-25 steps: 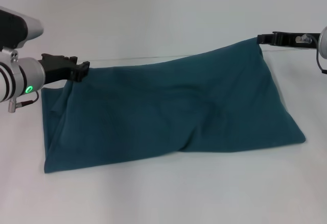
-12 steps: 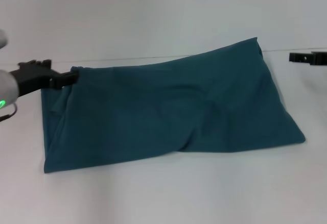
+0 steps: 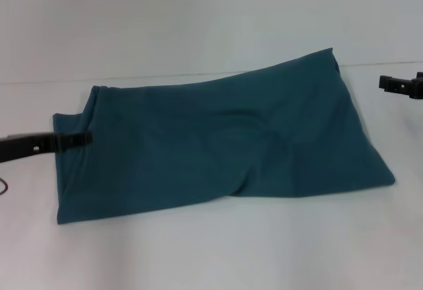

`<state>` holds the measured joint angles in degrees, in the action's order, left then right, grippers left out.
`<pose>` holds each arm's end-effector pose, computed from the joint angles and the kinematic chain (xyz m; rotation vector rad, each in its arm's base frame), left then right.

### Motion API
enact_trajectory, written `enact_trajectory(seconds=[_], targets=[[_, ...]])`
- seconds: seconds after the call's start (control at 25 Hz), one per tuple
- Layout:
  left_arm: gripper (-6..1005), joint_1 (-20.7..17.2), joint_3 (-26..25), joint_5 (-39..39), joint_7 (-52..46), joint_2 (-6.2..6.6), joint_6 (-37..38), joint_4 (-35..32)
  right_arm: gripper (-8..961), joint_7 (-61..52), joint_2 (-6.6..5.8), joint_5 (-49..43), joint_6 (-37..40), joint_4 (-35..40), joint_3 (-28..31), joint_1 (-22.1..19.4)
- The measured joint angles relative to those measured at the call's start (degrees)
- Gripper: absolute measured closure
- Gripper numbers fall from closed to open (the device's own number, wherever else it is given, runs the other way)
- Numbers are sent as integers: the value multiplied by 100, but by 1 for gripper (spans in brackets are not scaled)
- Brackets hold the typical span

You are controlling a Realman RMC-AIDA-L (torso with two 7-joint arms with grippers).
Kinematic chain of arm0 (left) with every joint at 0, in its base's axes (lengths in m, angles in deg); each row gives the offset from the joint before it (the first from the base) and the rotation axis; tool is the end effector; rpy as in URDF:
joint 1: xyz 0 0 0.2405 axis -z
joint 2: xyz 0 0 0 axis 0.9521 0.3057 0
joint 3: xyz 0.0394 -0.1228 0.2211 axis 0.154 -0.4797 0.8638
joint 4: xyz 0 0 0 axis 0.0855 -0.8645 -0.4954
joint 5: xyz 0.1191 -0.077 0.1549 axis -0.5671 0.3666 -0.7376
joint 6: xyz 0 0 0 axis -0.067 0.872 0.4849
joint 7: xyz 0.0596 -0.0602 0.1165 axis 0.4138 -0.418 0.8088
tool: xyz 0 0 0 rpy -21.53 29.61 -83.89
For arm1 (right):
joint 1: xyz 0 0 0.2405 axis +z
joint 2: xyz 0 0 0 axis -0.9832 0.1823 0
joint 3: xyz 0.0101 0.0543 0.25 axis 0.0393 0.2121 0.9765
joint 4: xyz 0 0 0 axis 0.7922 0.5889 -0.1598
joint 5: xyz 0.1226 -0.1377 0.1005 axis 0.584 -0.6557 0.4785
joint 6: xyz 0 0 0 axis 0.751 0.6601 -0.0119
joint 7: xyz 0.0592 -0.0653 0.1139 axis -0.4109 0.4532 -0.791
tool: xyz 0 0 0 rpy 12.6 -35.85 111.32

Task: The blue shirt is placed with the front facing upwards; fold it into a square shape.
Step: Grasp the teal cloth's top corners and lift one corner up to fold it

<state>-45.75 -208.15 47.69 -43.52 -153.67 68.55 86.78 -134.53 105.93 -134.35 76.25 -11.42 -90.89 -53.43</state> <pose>-0.2777 0.3863 0.0340 -2.0637 -1.2610 -0.3449 0.3154 0.3965 0.1011 -1.8959 1.0680 0.3690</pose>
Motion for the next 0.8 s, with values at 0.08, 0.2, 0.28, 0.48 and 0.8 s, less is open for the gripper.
enact_trajectory(seconds=[0.08,0.2,0.28,0.48,0.8], targets=[[182,153,-1,-365,-284,5,10,-59,6,5,-20,0,23,-57,16,27],[181,487,-15,-944,-647,31,2,-266,7,44,-39,-7,14,-118,18,77],[179,741,-13,-1339,-864,51,-73,-473,7,48,-39,-14,14,-135,19,100],[176,1128,7,-2267,-1373,-4,-358,-767,8,47,-39,-18,4,-153,5,134],[170,1209,22,-2641,-1737,-35,-570,-879,9,46,-51,-26,32,-155,14,136]])
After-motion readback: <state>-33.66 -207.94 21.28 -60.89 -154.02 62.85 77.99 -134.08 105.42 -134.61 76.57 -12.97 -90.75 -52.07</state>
